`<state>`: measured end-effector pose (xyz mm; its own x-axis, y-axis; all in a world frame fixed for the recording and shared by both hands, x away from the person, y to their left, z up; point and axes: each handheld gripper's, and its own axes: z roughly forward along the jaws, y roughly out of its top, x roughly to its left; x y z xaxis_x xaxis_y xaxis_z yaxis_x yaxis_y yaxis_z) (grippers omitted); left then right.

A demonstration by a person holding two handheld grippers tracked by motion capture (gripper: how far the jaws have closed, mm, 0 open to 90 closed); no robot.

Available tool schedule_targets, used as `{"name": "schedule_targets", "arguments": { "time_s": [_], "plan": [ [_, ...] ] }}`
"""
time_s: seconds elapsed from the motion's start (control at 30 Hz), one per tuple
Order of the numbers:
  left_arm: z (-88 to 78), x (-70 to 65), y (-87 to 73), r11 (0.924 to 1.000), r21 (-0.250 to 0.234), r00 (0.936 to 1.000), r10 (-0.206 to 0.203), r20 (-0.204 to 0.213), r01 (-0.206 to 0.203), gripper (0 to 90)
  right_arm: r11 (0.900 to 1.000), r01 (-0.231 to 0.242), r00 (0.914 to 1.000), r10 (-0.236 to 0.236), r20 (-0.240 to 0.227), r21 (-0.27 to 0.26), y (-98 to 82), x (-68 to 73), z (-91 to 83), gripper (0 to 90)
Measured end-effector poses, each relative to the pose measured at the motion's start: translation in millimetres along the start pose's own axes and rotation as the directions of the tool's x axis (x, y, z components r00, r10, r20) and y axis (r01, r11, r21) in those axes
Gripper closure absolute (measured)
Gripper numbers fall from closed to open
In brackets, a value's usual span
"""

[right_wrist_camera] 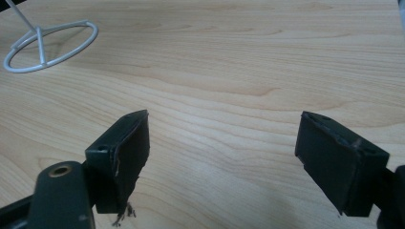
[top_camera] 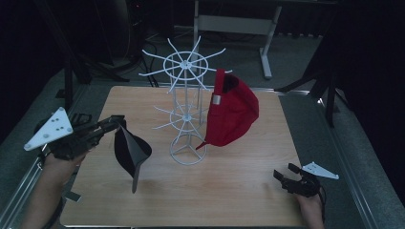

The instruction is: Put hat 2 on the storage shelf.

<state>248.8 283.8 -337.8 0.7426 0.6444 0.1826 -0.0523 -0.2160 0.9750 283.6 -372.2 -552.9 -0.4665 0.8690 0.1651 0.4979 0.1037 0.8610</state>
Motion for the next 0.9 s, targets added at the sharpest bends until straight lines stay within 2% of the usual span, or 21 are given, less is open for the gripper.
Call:
{"name": "schedule_targets", "arguments": {
  "time_s": [0.17,0.43,0.57,0.63,0.9],
  "plan": [
    [-2.0,1.7,22.3,0.9990,-0.013,0.9990,0.044,-0.004,-0.044,86.2,1.000,0.000,1.0000,0.000,-0.003,0.009,0.0,0.4,0.6,18.9],
    [0.3,6.3,51.8,0.9937,-0.026,0.9929,0.110,0.044,-0.109,86.2,1.000,0.009,1.0000,-0.009,0.000,0.020,0.0,0.3,1.6,19.0],
    [-0.8,7.7,62.7,0.9920,-0.044,0.9895,0.122,0.078,-0.118,86.2,1.000,0.011,0.9999,-0.011,-0.002,0.021,-0.4,0.0,1.7,19.0],
    [-2.4,7.3,67.1,0.9906,-0.067,0.9879,0.125,0.092,-0.119,86.1,1.000,0.011,0.9999,-0.011,-0.003,0.026,-0.3,0.5,1.9,19.0],
    [1.9,3.0,85.9,0.9857,-0.087,0.9842,0.152,0.090,-0.145,86.1,1.000,0.011,0.9999,-0.011,-0.008,0.023,-0.6,0.8,1.6,19.0]
  ]
}}
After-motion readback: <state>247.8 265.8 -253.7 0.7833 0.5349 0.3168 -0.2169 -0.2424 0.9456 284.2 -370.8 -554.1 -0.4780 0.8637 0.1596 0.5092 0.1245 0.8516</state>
